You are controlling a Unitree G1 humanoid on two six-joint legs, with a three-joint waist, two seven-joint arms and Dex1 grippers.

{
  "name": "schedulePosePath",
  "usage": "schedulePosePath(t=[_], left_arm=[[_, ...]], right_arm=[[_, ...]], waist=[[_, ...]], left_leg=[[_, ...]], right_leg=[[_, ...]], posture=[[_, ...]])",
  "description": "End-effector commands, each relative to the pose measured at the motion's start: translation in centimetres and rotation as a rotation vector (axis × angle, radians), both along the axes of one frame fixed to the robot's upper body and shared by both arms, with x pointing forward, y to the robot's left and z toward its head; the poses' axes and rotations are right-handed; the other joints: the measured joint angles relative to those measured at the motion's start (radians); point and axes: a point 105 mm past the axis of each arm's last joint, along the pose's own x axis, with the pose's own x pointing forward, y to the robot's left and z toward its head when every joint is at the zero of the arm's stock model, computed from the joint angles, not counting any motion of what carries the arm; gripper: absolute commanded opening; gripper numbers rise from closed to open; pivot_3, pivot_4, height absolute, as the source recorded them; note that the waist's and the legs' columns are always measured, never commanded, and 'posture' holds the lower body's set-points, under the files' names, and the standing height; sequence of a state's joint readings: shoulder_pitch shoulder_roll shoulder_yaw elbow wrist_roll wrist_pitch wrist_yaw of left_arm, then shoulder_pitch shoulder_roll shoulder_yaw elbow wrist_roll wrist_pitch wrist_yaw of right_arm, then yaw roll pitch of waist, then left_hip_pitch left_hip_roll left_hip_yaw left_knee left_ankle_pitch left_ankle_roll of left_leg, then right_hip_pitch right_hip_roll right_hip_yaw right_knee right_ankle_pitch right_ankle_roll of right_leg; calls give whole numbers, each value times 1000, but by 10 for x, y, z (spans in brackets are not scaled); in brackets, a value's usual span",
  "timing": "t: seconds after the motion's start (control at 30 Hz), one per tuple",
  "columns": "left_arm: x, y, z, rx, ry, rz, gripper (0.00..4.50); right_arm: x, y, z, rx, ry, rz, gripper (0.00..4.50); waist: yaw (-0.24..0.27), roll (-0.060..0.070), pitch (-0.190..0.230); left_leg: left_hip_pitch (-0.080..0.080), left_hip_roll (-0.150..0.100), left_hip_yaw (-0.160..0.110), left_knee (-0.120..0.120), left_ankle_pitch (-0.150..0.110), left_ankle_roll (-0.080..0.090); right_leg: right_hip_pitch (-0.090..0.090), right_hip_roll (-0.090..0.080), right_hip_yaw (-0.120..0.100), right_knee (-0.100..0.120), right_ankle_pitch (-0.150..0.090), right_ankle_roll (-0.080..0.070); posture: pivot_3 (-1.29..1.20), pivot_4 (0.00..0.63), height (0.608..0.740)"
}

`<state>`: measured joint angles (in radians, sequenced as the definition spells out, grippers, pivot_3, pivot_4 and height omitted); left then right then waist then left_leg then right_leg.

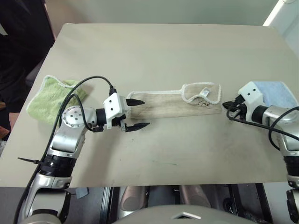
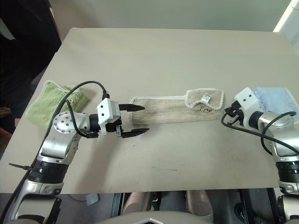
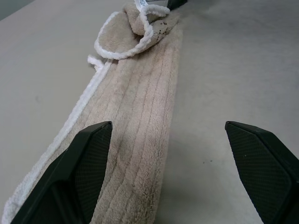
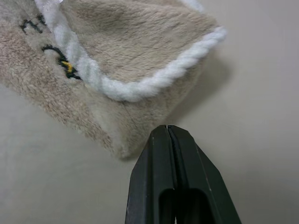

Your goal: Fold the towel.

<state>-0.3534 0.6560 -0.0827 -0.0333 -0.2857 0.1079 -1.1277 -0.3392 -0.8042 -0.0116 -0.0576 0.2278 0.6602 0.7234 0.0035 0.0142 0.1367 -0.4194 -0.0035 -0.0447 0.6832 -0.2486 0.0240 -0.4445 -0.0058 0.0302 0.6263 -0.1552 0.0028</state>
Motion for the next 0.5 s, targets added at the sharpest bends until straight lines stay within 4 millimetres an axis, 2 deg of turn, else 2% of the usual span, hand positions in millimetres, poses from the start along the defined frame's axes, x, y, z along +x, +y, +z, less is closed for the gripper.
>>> schedulePosePath(t=[0.03, 0.2, 0.5], left_arm=[[2, 0, 11, -12, -44, -4, 4153], [2, 2, 11, -10, -44, 4, 4153], [0, 3, 9, -14, -39, 13, 4153]], right_arm=[[10, 6, 11, -6, -59, 11, 51], [20, 16, 23, 21, -107, 24, 51], [24, 31, 38, 40, -153, 76, 51]], waist=[[0, 0, 0], [-1, 0, 0], [-1, 0, 0]], left_leg=[[0, 0, 0, 0, 0, 0], [0, 0, 0, 0, 0, 0], [0, 0, 0, 0, 0, 0]], right_leg=[[0, 0, 0, 0, 0, 0], [0, 0, 0, 0, 0, -1], [0, 0, 0, 0, 0, -1]], posture=[[0, 150, 735], [0, 150, 735], [0, 150, 735]])
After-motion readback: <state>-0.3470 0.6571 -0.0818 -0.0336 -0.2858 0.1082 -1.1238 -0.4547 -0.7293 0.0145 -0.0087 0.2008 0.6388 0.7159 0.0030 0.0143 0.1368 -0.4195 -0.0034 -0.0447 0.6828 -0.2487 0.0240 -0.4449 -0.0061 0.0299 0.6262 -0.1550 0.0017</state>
